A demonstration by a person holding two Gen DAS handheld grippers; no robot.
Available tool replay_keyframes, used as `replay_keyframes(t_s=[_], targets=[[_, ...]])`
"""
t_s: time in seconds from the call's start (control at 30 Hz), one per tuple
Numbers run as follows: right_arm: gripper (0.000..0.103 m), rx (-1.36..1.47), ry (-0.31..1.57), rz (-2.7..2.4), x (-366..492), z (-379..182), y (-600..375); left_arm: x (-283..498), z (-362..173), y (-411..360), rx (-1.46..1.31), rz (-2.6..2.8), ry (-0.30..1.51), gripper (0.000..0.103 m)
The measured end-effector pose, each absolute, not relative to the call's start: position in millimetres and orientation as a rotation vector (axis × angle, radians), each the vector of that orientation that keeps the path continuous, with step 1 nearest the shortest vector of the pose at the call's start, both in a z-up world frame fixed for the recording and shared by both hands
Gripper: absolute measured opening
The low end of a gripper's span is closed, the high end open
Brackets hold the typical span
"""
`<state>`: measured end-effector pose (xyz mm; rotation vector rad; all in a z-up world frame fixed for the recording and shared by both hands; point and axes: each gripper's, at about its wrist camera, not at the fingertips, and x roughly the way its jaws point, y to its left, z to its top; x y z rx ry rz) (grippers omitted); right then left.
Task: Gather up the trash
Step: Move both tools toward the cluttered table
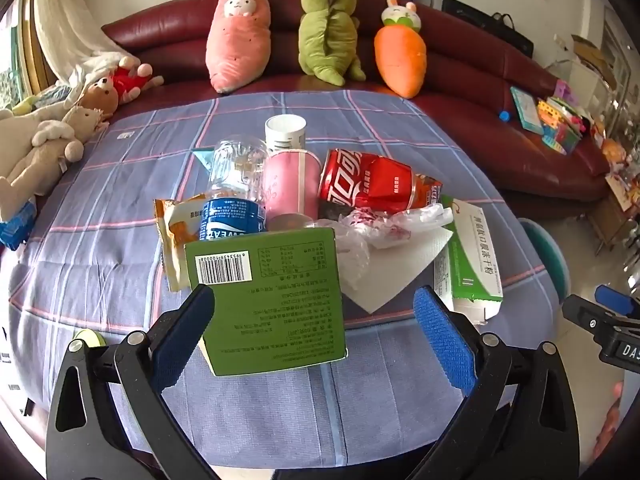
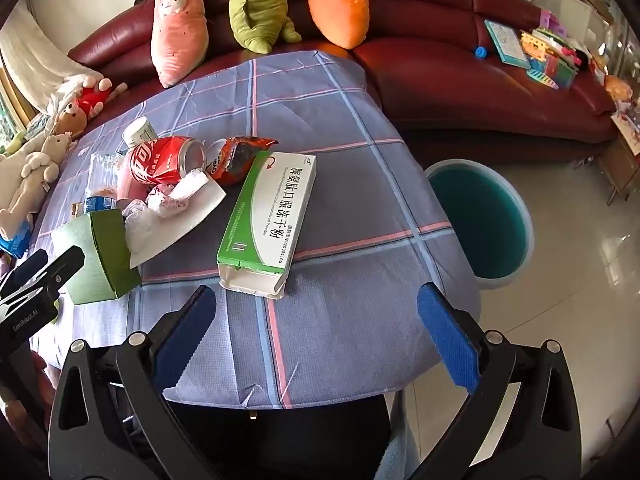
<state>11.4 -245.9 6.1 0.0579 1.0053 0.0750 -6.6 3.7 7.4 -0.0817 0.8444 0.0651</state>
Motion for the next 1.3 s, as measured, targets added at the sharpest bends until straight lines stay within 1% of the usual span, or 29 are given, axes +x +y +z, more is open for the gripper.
replay_keyframes(t_s=[1.3], targets=[[0.097, 0.058, 1.018, 0.055, 10, -1, -247, -13, -2, 1, -0.052, 0.065, 0.837, 0.099]])
